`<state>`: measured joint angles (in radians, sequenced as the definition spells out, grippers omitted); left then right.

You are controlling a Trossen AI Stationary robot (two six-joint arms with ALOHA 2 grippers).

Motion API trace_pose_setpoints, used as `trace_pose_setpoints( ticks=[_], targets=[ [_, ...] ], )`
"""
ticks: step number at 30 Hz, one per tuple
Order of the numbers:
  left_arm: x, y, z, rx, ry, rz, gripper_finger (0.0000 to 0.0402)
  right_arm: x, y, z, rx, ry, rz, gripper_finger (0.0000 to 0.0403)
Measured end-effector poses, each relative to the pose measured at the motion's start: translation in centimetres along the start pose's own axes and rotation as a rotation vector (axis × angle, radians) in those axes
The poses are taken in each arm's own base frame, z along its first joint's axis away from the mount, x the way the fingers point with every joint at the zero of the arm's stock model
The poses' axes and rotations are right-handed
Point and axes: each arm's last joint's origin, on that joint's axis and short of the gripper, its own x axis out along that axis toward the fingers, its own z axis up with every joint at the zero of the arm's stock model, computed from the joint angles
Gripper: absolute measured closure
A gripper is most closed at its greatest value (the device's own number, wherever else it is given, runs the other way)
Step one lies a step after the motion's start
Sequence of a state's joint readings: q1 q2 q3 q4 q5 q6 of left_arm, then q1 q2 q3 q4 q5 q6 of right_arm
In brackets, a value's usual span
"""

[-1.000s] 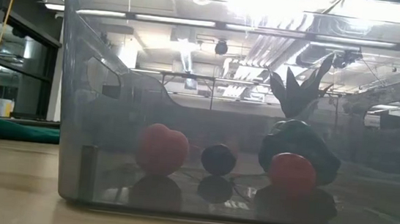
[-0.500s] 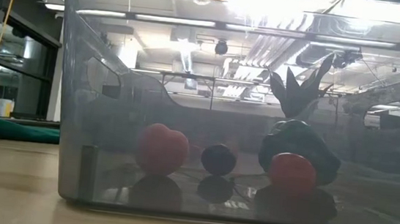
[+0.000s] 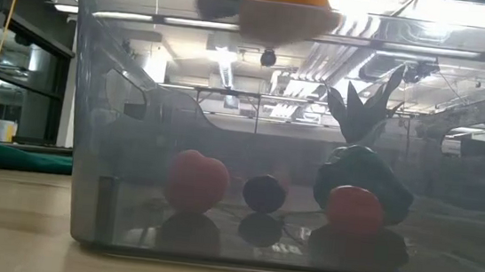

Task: Pick and placing Produce into tupperware
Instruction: Put the orange croissant into the black bin

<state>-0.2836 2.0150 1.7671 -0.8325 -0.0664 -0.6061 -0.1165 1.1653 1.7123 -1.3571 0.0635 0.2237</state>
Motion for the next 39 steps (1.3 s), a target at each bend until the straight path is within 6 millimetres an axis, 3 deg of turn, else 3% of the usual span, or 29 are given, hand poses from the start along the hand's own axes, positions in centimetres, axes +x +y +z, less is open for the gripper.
trace_pose_setpoints(
  ticks=[8, 35, 39],
  targets=[
    [1.6, -0.2, 0.0, 0.000, 0.025, -0.028, 0.0206, 0.0, 0.0, 0.0, 0.000, -0.002, 0.000, 0.0158],
    [2.8, 0.0, -0.4, 0.025, 0.029, -0.039, 0.0206, 0.0, 0.0, 0.2, 0.001, -0.016, 0.001, 0.0158],
    [3.8, 0.0, -0.6, 0.026, 0.056, -0.029, 0.0206, 0.0, 0.0, 0.2, 0.001, -0.016, 0.001, 0.0158]
  ],
)
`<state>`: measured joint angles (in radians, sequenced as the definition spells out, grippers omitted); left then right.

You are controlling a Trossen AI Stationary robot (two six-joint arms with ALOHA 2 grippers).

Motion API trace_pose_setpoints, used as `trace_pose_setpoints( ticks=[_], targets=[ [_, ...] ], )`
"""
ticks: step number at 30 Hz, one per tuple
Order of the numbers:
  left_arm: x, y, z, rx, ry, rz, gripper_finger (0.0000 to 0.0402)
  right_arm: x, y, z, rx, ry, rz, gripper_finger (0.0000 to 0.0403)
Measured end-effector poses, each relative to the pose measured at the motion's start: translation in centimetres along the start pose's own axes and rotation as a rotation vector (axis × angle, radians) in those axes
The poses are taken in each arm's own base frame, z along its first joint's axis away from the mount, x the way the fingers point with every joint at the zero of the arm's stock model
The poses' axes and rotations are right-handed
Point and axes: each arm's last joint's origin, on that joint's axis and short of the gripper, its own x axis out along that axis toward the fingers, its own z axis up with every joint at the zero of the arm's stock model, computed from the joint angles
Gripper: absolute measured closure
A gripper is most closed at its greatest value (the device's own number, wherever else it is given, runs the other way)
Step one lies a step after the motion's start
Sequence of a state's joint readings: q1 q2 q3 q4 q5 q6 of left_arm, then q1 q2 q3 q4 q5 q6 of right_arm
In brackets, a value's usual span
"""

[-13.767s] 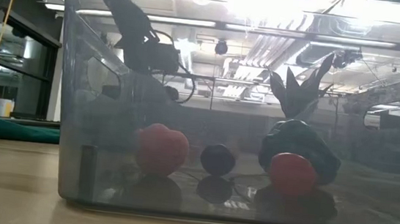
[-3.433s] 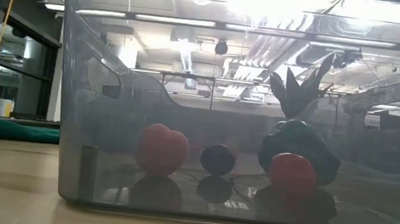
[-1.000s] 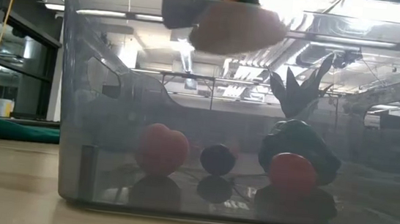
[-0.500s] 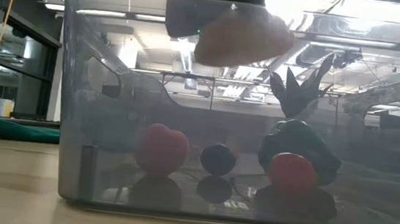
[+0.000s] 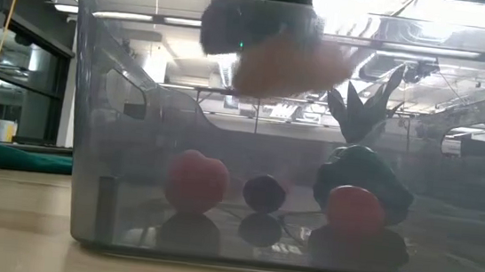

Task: Pick and placing Produce into tupperware
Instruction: Put the orange croissant into the black bin

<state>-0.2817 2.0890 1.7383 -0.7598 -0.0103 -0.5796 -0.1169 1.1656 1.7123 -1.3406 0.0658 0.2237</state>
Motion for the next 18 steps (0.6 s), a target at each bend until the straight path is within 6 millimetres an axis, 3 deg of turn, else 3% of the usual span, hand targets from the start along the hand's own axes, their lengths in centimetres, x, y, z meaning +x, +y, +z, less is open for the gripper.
trace_pose_setpoints(
  ticks=[18],
  targets=[
    [4.0, 0.3, -0.8, 0.006, 0.094, 0.003, 0.0206, 0.0, 0.0, 0.1, 0.004, -0.013, 0.006, 0.0158]
  ],
)
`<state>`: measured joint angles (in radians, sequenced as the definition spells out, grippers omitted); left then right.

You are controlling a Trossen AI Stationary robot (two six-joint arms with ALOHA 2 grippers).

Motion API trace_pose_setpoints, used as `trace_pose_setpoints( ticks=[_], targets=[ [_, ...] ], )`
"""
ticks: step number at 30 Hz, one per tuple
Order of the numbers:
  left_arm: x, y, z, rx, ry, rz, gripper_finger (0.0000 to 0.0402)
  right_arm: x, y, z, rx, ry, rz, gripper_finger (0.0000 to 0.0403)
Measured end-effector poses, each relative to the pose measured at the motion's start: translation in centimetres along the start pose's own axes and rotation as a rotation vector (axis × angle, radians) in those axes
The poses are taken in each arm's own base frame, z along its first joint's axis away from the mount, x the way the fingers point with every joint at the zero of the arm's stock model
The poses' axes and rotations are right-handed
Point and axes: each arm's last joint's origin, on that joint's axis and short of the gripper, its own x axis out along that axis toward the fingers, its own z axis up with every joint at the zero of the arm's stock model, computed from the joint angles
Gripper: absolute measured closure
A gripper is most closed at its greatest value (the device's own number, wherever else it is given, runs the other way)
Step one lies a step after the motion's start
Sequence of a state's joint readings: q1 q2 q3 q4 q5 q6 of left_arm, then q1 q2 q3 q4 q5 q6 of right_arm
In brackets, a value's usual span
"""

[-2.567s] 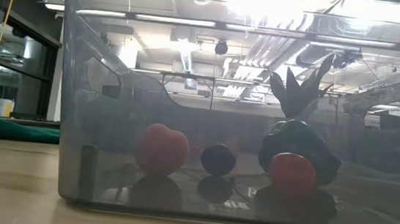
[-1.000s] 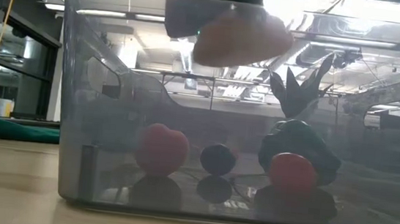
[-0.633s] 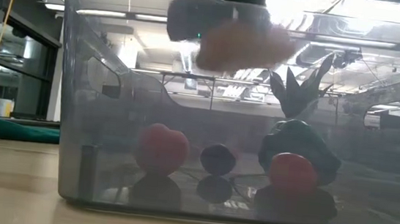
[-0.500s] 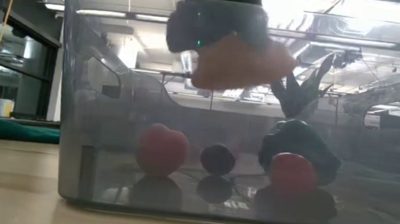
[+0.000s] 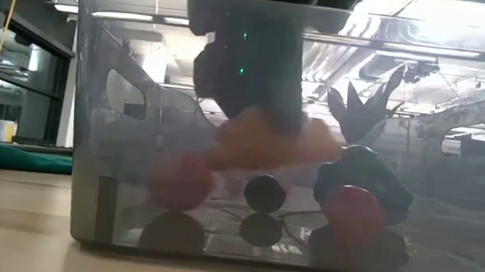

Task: Pick and placing Produce into tupperware
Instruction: Put the orange croissant into the black bin, then put the right pink peach into the black bin

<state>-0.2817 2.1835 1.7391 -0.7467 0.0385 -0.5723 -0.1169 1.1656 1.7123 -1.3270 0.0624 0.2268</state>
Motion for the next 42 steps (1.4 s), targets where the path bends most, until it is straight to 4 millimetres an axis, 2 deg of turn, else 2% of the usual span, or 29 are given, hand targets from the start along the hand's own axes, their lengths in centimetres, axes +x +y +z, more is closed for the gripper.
trace_pose_setpoints(
  ticks=[5, 17, 27, 31, 35, 42],
  targets=[
    [0.7, 0.0, 0.0, 0.001, 0.003, 0.000, 0.0206, 0.0, 0.0, 0.0, 0.000, -0.001, 0.000, 0.0158],
    [0.6, 0.0, 0.1, 0.000, -0.010, -0.004, 0.0203, 0.0, 0.0, 0.0, 0.000, -0.001, 0.000, 0.0158],
    [0.6, -0.1, 0.3, -0.007, -0.026, -0.012, 0.0137, 0.0, 0.0, 0.0, -0.003, -0.001, -0.001, 0.0158],
    [0.6, -0.1, 0.3, -0.007, -0.024, -0.014, 0.0123, 0.0, 0.0, 0.0, -0.009, -0.001, -0.001, 0.0158],
    [0.3, -0.2, 0.3, -0.006, -0.001, -0.031, 0.0134, 0.0, 0.0, 0.0, -0.018, -0.001, -0.003, 0.0158],
    [-1.9, -0.7, 1.4, 0.042, 0.009, -0.022, 0.0174, 0.0, 0.0, 0.0, -0.025, -0.002, -0.005, 0.0158]
  ],
)
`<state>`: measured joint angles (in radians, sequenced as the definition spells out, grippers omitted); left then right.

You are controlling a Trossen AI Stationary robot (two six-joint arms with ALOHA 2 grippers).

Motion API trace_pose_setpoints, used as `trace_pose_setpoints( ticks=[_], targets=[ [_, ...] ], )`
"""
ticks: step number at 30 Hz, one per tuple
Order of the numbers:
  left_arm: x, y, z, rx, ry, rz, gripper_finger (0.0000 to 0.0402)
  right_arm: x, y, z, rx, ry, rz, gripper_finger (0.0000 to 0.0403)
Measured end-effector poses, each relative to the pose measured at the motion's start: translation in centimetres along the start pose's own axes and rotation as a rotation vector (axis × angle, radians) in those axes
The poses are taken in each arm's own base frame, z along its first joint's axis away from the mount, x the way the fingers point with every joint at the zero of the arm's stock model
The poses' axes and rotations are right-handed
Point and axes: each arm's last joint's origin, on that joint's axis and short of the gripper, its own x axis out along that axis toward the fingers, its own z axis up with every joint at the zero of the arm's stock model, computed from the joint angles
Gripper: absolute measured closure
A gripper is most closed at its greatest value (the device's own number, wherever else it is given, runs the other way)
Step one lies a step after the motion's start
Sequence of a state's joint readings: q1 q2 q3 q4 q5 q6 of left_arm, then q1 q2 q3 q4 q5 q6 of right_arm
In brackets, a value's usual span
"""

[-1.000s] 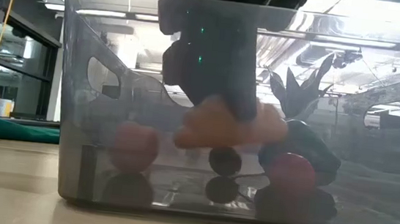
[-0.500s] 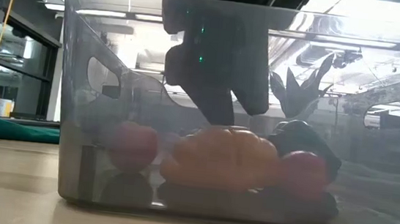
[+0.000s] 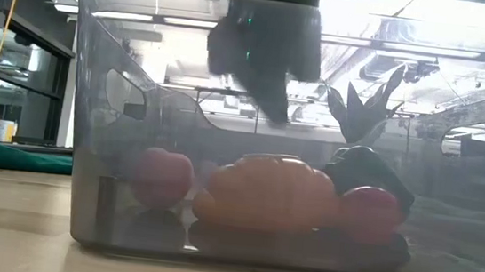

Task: Pick and placing Produce into tupperware
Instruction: Put the right pink peach into the black bin

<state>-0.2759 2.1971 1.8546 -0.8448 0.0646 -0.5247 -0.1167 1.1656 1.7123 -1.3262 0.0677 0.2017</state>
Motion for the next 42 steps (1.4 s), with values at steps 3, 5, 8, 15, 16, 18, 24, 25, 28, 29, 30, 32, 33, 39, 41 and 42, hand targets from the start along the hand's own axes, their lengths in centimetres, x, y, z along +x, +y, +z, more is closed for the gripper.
trace_pose_setpoints(
  ticks=[3, 5, 8, 15, 16, 18, 24, 25, 28, 29, 30, 32, 33, 39, 41, 42],
  targets=[
    [-1.4, -0.1, 0.7, 0.019, -0.006, 0.009, 0.0189, 0.0, 0.0, 0.0, 0.000, 0.000, 0.000, 0.0158],
    [-2.3, 0.0, 1.0, 0.027, -0.002, 0.028, 0.0197, 0.0, 0.0, 0.0, 0.000, 0.000, 0.001, 0.0158],
    [-3.7, 0.4, 1.8, 0.030, -0.009, 0.054, 0.0206, 0.0, 0.0, 0.0, 0.000, 0.001, 0.001, 0.0158],
    [-6.1, 2.0, 2.4, 0.012, 0.056, 0.118, 0.0216, 0.0, 0.0, 0.0, -0.006, 0.001, 0.002, 0.0158],
    [-6.5, 2.2, 2.4, 0.009, 0.068, 0.132, 0.0217, 0.0, 0.0, 0.0, -0.011, 0.001, 0.002, 0.0158],
    [-7.2, 2.6, 2.4, 0.017, 0.085, 0.158, 0.0220, 0.0, 0.0, 0.0, -0.019, 0.002, 0.008, 0.0158],
    [-8.5, 3.8, 2.7, 0.029, 0.112, 0.209, 0.0220, 0.0, 0.0, 0.0, -0.026, 0.002, 0.007, 0.0158],
    [-8.8, 4.1, 2.7, 0.031, 0.121, 0.216, 0.0221, 0.0, 0.0, 0.0, -0.026, 0.002, 0.007, 0.0158],
    [-9.7, 5.3, 2.9, 0.018, 0.127, 0.235, 0.0220, 0.0, 0.0, 0.0, -0.027, 0.003, 0.008, 0.0158],
    [-10.1, 5.7, 2.8, 0.016, 0.141, 0.250, 0.0220, 0.0, 0.0, 0.0, -0.027, 0.003, 0.009, 0.0158],
    [-10.5, 6.2, 2.8, 0.016, 0.147, 0.261, 0.0220, 0.0, 0.0, 0.0, -0.027, 0.003, 0.011, 0.0158],
    [-11.5, 7.1, 2.8, 0.008, 0.142, 0.277, 0.0220, 0.0, 0.0, 0.0, -0.027, 0.003, 0.012, 0.0158],
    [-12.1, 7.5, 2.7, 0.009, 0.153, 0.290, 0.0220, 0.0, 0.0, 0.0, -0.027, 0.003, 0.012, 0.0158],
    [-16.0, 10.6, 2.6, -0.007, 0.129, 0.322, 0.0220, 0.0, 0.0, 0.1, -0.045, -0.004, 0.013, 0.0158],
    [-17.4, 11.8, 2.3, -0.013, 0.128, 0.339, 0.0220, 0.1, 0.1, 0.1, -0.045, -0.003, 0.013, 0.0158],
    [-18.0, 12.2, 2.3, -0.021, 0.113, 0.341, 0.0220, 0.1, 0.1, 0.1, -0.045, -0.003, 0.013, 0.0158]
  ],
)
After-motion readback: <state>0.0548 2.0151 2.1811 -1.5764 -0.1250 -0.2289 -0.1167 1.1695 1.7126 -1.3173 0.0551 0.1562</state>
